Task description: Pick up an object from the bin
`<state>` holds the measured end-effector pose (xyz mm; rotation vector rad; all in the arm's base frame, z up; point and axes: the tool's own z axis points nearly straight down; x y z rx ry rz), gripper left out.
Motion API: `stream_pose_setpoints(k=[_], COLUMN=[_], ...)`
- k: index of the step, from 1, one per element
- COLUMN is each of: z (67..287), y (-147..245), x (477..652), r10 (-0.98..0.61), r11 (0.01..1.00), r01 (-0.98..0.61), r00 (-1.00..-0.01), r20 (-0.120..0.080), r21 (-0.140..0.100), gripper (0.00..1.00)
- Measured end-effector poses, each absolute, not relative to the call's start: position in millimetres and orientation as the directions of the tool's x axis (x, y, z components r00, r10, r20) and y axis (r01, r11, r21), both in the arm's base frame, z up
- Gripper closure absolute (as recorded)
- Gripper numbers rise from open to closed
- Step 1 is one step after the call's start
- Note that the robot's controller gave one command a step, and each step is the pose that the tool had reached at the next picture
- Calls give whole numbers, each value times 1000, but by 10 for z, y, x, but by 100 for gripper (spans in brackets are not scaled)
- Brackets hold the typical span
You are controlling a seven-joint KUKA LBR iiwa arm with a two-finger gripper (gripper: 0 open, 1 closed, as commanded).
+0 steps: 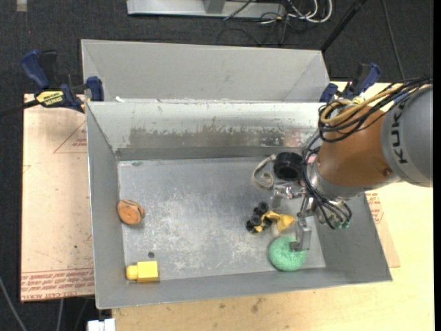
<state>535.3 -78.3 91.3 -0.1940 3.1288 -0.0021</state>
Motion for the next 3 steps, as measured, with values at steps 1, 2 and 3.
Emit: stream_pose_setpoints(k=[1, 2, 3], z=[691, 707, 711], y=[-931, -637, -856], x=[5145, 5140, 4821], r10=[-138, -180, -374], r11=[990, 984, 927], r01=[-138, -180, -374], r00=[-990, -984, -927], r20=[-4, -4, -1], r21=[2, -3, 0], gripper=[0, 0, 100])
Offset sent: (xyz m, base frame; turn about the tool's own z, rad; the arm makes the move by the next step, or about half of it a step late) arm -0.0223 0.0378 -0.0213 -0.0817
